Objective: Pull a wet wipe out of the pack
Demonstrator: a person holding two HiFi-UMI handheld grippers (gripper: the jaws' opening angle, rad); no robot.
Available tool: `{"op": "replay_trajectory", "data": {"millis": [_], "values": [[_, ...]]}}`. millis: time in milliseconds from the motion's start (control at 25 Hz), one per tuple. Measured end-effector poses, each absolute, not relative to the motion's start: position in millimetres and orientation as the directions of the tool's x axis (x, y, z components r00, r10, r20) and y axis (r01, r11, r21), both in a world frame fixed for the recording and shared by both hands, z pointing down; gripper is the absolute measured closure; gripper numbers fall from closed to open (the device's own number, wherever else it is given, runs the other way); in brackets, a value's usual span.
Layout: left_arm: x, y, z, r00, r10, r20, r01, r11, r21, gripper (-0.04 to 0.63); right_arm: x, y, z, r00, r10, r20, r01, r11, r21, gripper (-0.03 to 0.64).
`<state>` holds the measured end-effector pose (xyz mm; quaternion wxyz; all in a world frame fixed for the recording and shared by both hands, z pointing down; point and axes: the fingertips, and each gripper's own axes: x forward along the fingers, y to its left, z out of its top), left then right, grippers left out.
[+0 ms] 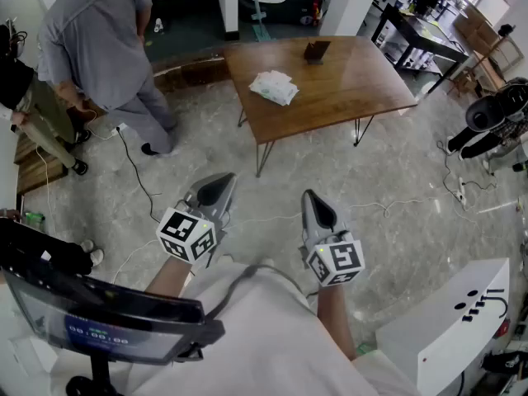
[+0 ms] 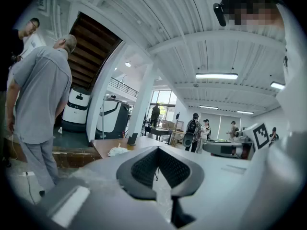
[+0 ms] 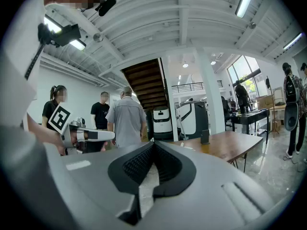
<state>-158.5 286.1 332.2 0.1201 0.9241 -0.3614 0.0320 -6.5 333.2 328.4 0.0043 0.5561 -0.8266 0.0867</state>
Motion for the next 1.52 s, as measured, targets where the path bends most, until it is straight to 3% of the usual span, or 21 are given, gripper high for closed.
{"op": "replay_trajectory", "data": {"millis": [1120, 1520], "values": [[-105.9, 302.3, 344.9, 0.721, -0.671, 0.173, -0.693, -0.694, 0.194, 0.592, 47.7, 352.5, 357.6, -0.481, -0.868, 0.122, -0.859, 0.440, -0.261, 0.609], [-75.9, 326.7, 370.5, 0.693, -0.680, 0.241, -0.721, -0.665, 0.195, 0.592, 77.0, 365.8, 380.0, -0.517, -0.842, 0.152, -0.838, 0.463, -0.288, 0.609]]}}
